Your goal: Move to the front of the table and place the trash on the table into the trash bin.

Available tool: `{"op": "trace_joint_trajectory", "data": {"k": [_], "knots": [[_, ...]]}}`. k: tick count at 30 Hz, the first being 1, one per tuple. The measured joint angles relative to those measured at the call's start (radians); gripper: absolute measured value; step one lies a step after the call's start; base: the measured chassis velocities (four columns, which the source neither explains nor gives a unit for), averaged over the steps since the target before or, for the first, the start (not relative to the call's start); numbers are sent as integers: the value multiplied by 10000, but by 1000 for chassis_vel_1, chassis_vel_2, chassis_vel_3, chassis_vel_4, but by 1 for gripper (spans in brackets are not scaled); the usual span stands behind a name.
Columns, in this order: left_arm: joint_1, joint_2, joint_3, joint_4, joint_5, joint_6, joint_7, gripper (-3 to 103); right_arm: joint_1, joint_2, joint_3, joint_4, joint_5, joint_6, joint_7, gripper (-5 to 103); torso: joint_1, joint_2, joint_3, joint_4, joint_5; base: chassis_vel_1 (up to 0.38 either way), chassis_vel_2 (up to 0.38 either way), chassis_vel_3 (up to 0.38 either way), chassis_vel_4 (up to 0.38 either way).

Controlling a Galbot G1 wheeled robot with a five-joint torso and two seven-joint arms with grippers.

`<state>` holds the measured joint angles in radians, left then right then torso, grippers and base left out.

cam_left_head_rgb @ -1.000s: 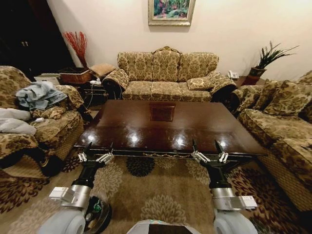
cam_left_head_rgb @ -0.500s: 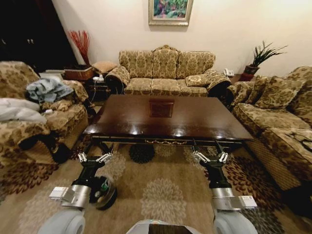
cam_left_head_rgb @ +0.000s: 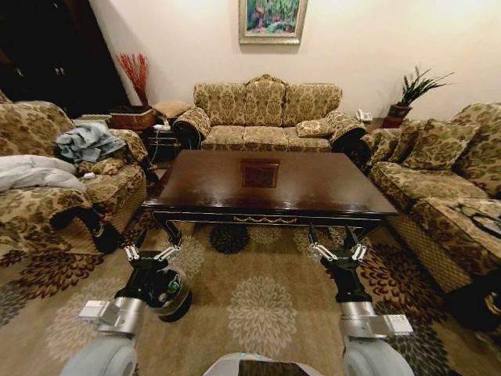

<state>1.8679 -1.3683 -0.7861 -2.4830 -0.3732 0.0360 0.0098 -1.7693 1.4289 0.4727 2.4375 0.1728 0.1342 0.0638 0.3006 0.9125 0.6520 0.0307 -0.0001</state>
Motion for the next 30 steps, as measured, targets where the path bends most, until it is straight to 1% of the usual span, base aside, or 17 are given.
{"op": "trace_joint_trajectory", "data": {"k": [25,30], "knots": [[3,-2,0,-2,0,2,0,100,-6,0,0,1,0,0,1,100,-13,7,-6,0,1,0,0,0,0],[4,-2,0,-2,0,2,0,100,-6,0,0,0,0,0,0,100,-15,8,-7,0,1,-45,50,51,-59]]}}
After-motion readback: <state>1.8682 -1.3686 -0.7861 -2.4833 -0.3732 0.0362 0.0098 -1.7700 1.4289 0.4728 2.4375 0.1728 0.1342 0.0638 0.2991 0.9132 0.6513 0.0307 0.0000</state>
